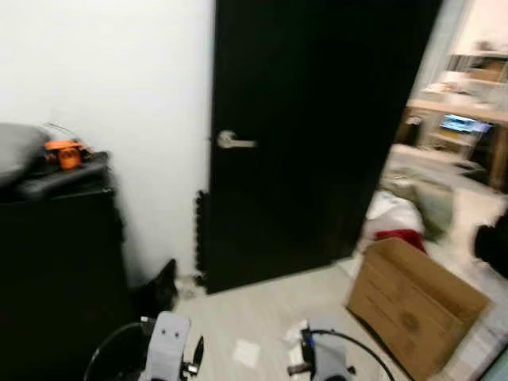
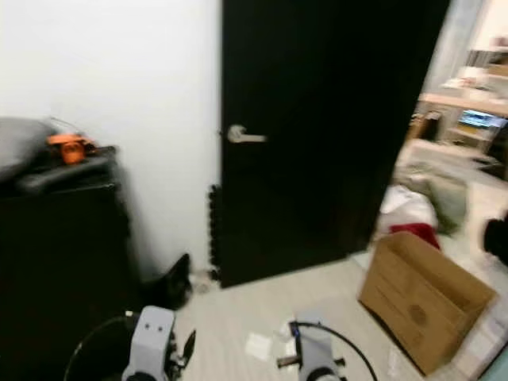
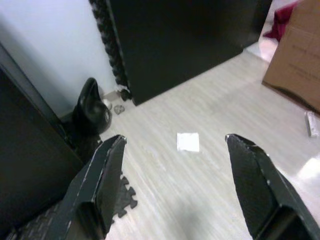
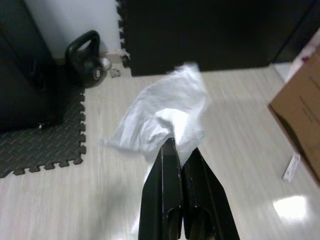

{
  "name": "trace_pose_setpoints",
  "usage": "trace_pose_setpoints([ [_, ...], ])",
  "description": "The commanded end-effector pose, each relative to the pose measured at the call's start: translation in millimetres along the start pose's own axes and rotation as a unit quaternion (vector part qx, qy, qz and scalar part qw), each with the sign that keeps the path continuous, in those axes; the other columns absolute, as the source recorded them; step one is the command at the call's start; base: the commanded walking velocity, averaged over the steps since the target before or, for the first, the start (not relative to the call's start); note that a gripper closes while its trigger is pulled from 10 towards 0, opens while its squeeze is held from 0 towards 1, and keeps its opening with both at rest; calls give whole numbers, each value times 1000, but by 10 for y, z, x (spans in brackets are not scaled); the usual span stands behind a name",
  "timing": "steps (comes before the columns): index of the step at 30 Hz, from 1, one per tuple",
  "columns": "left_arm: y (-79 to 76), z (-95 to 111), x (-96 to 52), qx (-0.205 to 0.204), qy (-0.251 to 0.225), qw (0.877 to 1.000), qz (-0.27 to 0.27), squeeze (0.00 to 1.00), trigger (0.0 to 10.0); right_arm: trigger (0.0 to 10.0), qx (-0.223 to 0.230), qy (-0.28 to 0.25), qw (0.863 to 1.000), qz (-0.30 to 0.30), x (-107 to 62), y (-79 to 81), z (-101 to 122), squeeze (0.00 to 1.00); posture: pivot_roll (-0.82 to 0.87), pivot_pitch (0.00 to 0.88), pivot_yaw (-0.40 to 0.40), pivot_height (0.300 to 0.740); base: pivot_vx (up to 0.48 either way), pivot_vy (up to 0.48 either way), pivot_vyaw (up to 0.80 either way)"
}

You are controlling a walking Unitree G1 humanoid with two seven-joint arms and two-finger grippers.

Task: Clean up the room

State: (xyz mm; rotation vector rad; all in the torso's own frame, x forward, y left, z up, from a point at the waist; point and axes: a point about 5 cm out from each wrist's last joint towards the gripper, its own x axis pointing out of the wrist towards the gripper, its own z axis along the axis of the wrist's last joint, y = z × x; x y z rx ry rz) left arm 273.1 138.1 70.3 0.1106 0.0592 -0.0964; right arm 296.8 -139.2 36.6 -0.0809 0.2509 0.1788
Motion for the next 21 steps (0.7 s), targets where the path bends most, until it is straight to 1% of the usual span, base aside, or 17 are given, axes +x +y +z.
trace_pose_setpoints([
  [1,-20,-48,-17,-2,12,1000,-3,0,10000,10000,2,6,1000,-5,-17,-34,-35,0,17,94,-47,740,0,0,-800],
  [12,-34,-70,-16,-7,22,1000,-12,0,10000,10000,4,9,1000,-6,-27,-27,-56,0,18,95,-41,740,0,0,-800],
  [14,-35,-93,-15,-10,32,999,-10,0,10000,10000,5,9,1000,-8,-31,-32,-61,0,16,97,-41,740,0,0,-800],
  [21,-32,-99,-14,-9,35,999,-5,0,10000,10000,5,9,1000,-9,-32,-40,-58,0,17,98,-43,740,0,0,-800],
])
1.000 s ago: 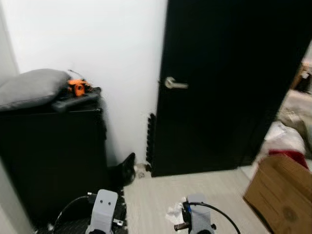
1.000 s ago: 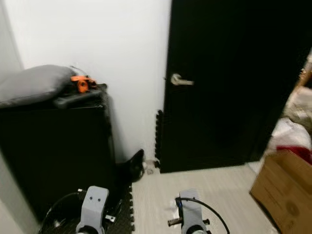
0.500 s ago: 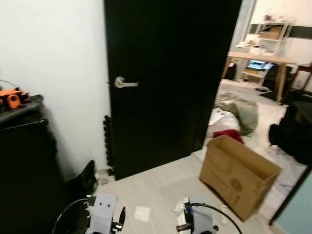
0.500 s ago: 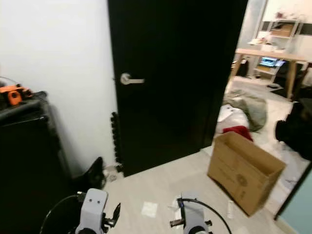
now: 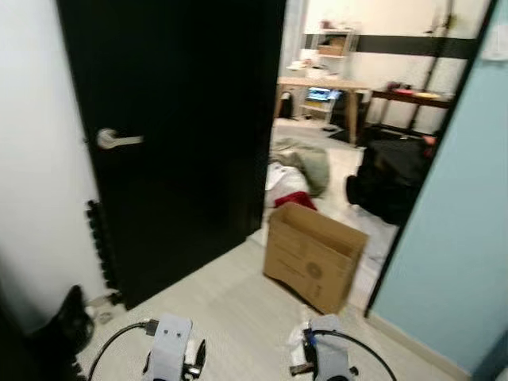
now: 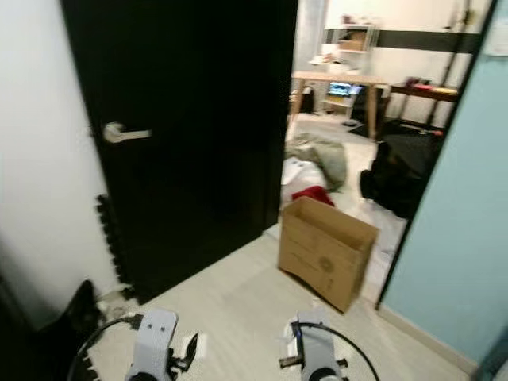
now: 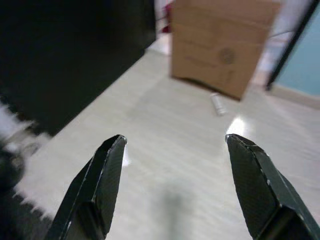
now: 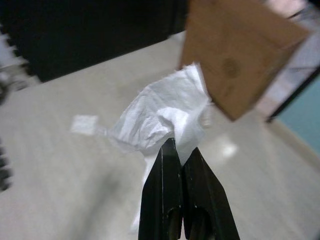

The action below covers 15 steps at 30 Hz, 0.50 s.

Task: Clean up the room

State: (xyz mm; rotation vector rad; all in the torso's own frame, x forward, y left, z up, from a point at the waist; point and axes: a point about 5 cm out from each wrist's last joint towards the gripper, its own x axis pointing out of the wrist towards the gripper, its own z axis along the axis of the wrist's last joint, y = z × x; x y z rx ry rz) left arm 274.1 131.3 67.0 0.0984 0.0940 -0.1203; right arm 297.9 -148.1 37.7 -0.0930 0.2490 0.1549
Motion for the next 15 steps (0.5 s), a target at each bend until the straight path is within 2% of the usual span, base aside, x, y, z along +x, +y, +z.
trace_pose_setpoints([
  [1,39,-75,-31,-4,18,1000,9,0,10000,10000,9,9,1000,4,-26,47,-61,0,17,98,-43,740,0,0,-800],
  [15,83,-38,-9,-5,11,1000,19,0,10000,10000,19,4,1000,3,-20,50,-50,0,22,100,-39,740,0,0,-800],
])
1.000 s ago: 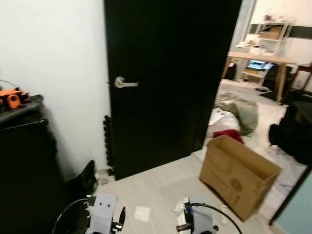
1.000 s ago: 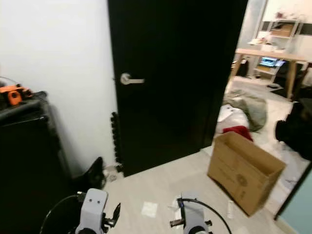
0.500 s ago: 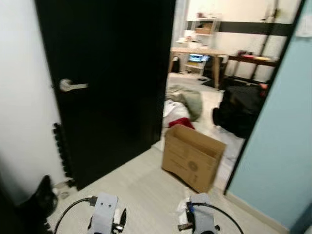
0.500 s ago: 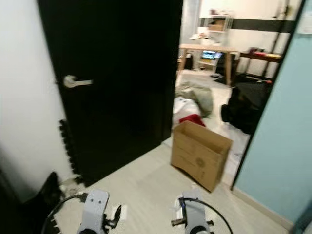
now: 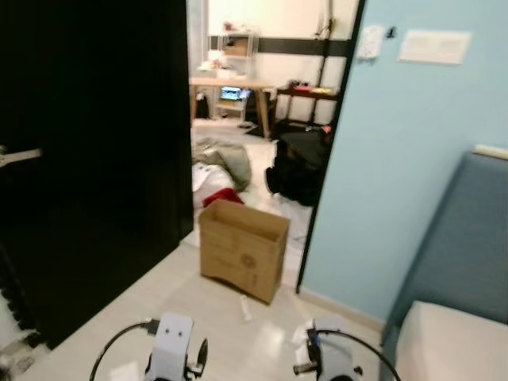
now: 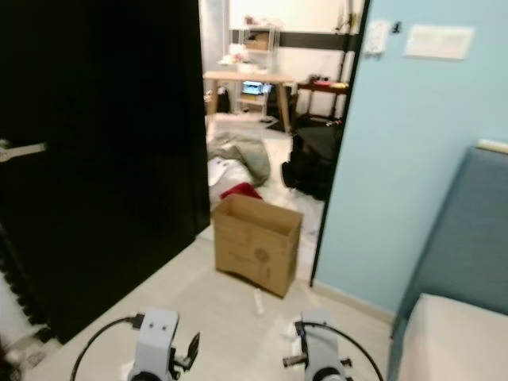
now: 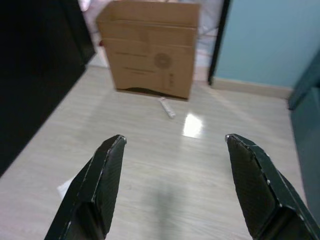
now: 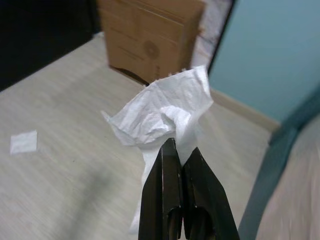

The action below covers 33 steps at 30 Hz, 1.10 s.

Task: Clean up the room

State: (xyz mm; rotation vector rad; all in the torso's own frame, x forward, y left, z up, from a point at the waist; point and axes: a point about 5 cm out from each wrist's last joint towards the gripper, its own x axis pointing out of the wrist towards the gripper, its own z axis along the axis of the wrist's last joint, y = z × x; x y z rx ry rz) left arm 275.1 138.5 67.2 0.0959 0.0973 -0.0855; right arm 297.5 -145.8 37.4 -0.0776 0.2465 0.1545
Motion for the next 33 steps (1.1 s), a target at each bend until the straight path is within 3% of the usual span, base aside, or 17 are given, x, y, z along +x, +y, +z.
trace_pose_setpoints([
  [1,11,-29,-7,-2,7,1000,2,0,10000,10000,4,6,1000,3,-19,28,-47,0,23,100,-38,740,0,0,0],
  [19,4,20,-1,-10,-5,1000,-5,0,10000,10000,20,2,1000,12,-11,84,-33,0,29,104,-41,740,0,0,0],
  [33,26,35,8,-14,-7,1000,-3,0,10000,10000,23,0,1000,13,-3,108,-26,0,33,107,-37,740,357,0,0],
])
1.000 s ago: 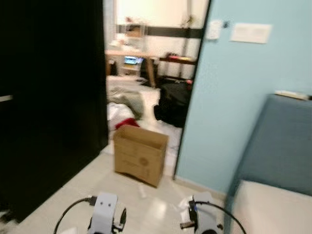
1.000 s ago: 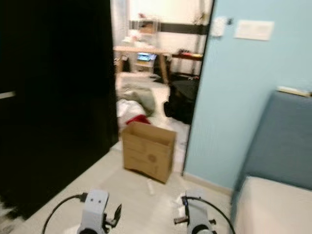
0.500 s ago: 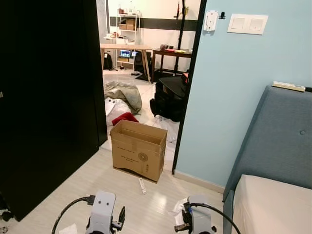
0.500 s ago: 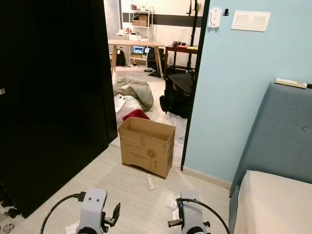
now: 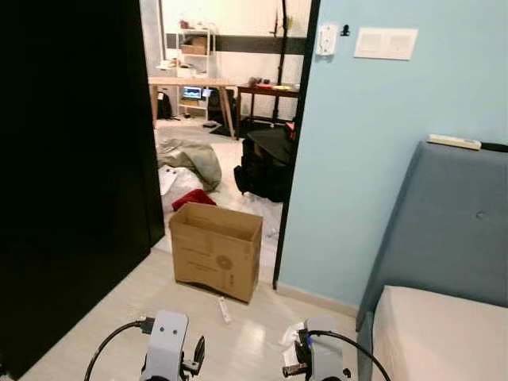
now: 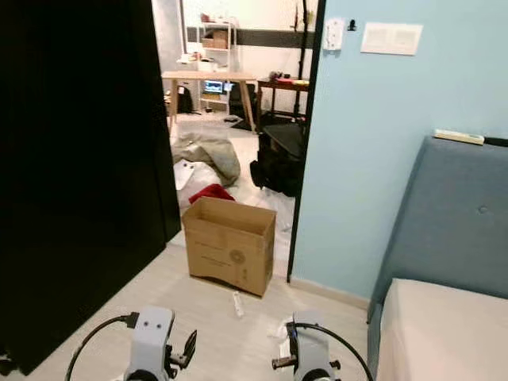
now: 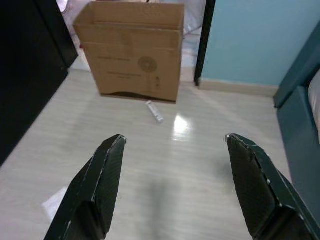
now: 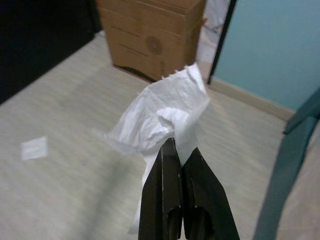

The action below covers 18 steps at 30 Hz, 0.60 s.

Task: Clean up the room

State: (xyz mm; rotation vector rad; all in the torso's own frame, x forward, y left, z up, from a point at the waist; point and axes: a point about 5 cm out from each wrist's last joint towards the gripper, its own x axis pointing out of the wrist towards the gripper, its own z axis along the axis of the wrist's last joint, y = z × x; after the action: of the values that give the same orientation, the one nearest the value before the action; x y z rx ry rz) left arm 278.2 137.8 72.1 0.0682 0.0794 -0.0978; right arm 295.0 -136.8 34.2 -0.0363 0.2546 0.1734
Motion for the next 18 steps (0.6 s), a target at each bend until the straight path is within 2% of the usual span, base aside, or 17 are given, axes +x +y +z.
trace_pose_setpoints([
  [1,27,-17,-20,-1,3,1000,3,0,10000,10000,4,-3,1000,1,2,13,2,0,33,107,-37,740,364,0,0],
  [18,42,-17,-21,-2,4,1000,2,0,10000,10000,4,-5,1000,2,12,18,15,0,35,107,-35,740,360,0,0],
])
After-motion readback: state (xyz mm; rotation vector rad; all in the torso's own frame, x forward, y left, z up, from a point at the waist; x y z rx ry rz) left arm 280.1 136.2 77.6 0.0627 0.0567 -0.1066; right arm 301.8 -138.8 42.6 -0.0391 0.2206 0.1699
